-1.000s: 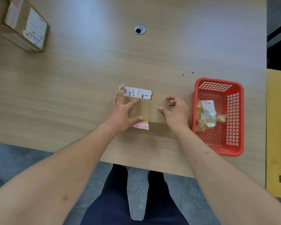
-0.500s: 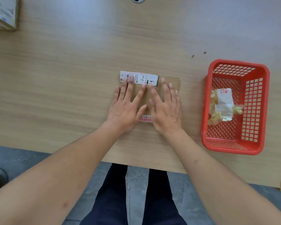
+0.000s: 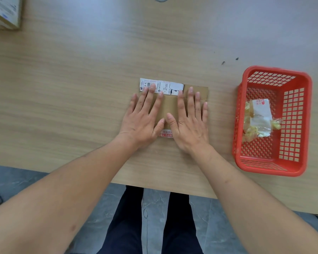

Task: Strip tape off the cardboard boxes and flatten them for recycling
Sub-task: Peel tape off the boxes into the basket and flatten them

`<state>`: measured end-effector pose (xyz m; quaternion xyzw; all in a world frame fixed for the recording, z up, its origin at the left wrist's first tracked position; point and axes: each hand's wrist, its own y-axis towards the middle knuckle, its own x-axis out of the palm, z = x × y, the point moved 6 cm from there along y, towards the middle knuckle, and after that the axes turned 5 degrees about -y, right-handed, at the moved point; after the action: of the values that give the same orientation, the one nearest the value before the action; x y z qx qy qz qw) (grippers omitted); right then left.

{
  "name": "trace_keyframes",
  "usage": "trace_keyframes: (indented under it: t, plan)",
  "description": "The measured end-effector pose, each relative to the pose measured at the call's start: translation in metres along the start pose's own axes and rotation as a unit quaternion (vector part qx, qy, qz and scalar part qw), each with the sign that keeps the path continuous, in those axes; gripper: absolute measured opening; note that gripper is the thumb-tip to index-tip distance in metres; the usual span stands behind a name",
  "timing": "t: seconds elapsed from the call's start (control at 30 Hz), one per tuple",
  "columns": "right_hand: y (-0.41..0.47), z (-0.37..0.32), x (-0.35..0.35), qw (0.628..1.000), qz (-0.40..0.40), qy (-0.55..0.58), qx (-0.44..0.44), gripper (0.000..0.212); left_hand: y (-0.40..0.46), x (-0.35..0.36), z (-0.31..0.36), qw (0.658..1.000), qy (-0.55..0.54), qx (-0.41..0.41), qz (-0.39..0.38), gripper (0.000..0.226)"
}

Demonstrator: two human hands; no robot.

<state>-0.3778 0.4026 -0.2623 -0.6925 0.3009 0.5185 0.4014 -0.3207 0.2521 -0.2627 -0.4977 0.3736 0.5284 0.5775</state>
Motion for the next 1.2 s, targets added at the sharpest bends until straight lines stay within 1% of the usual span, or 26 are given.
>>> trace_keyframes:
  t: [0.07, 0.13, 0.2, 0.27, 0.33, 0.37, 0.43, 0.5, 0.53, 0.57, 0.63, 0.67, 0.73, 0.83, 0.9, 0.97, 1.03, 1.1, 1.2]
  plan:
    - [0.000, 0.003, 0.000, 1.000, -0.008, -0.004, -0.003, 0.080, -0.004, -0.002, -0.012, 1.000, 0.013, 0.000, -0.002, 0.083]
    - [0.002, 0.005, 0.001, 0.999, -0.031, -0.011, -0.009, 0.087, -0.009, -0.003, -0.021, 1.000, 0.016, -0.019, 0.003, 0.088]
    - [0.002, 0.004, 0.000, 0.998, -0.065, 0.004, -0.020, 0.095, -0.011, -0.001, -0.024, 0.999, 0.007, -0.051, -0.003, 0.091]
    - [0.003, 0.006, -0.003, 0.996, -0.085, 0.027, -0.031, 0.100, -0.015, 0.000, -0.023, 0.995, -0.008, -0.100, -0.011, 0.094]
    - [0.004, 0.009, -0.004, 0.994, -0.096, 0.046, -0.036, 0.103, -0.023, 0.000, -0.020, 0.988, -0.021, -0.151, -0.017, 0.093]
    - [0.004, 0.009, -0.005, 0.993, -0.098, 0.052, -0.036, 0.103, -0.028, -0.001, -0.016, 0.986, -0.030, -0.164, -0.016, 0.090]
    - [0.005, 0.008, -0.006, 0.993, -0.098, 0.063, -0.029, 0.105, -0.037, -0.005, -0.005, 0.985, -0.068, -0.157, -0.001, 0.080]
    - [0.003, 0.007, -0.008, 0.992, -0.091, 0.086, 0.002, 0.107, -0.044, -0.010, 0.005, 0.982, -0.126, -0.136, 0.044, 0.066]
    - [0.000, 0.008, -0.009, 0.990, -0.088, 0.103, 0.034, 0.108, -0.045, -0.013, 0.006, 0.974, -0.160, -0.143, 0.069, 0.061]
    - [-0.004, 0.009, -0.009, 0.985, -0.086, 0.122, 0.080, 0.109, -0.045, -0.016, 0.006, 0.963, -0.196, -0.163, 0.082, 0.061]
    - [-0.016, 0.012, -0.008, 0.971, -0.075, 0.149, 0.169, 0.110, -0.043, -0.023, 0.006, 0.936, -0.262, -0.220, 0.081, 0.068]
    - [-0.020, 0.012, -0.009, 0.967, -0.067, 0.154, 0.192, 0.109, -0.041, -0.026, 0.005, 0.923, -0.285, -0.249, 0.073, 0.073]
    - [-0.026, 0.009, -0.015, 0.967, -0.046, 0.160, 0.196, 0.099, -0.039, -0.030, 0.004, 0.902, -0.316, -0.288, 0.049, 0.080]
    - [-0.032, 0.013, -0.025, 0.969, -0.016, 0.176, 0.175, 0.090, -0.051, -0.035, 0.007, 0.874, -0.377, -0.306, 0.023, 0.082]
    - [-0.032, 0.021, -0.026, 0.960, -0.014, 0.230, 0.159, 0.089, -0.060, -0.037, 0.012, 0.861, -0.413, -0.296, 0.015, 0.084]
    - [-0.032, 0.027, -0.032, 0.940, -0.021, 0.311, 0.141, 0.082, -0.066, -0.044, 0.015, 0.862, -0.421, -0.280, 0.026, 0.088]
    - [-0.033, 0.027, -0.044, 0.920, -0.029, 0.373, 0.115, 0.073, -0.074, -0.057, 0.012, 0.862, -0.420, -0.278, 0.058, 0.089]
    - [-0.038, 0.025, -0.064, 0.919, -0.018, 0.383, 0.091, 0.068, -0.078, -0.074, 0.009, 0.867, -0.412, -0.269, 0.076, 0.093]
    - [-0.047, 0.023, -0.104, 0.919, 0.040, 0.385, 0.079, 0.056, -0.080, -0.107, 0.008, 0.885, -0.401, -0.225, 0.074, 0.098]
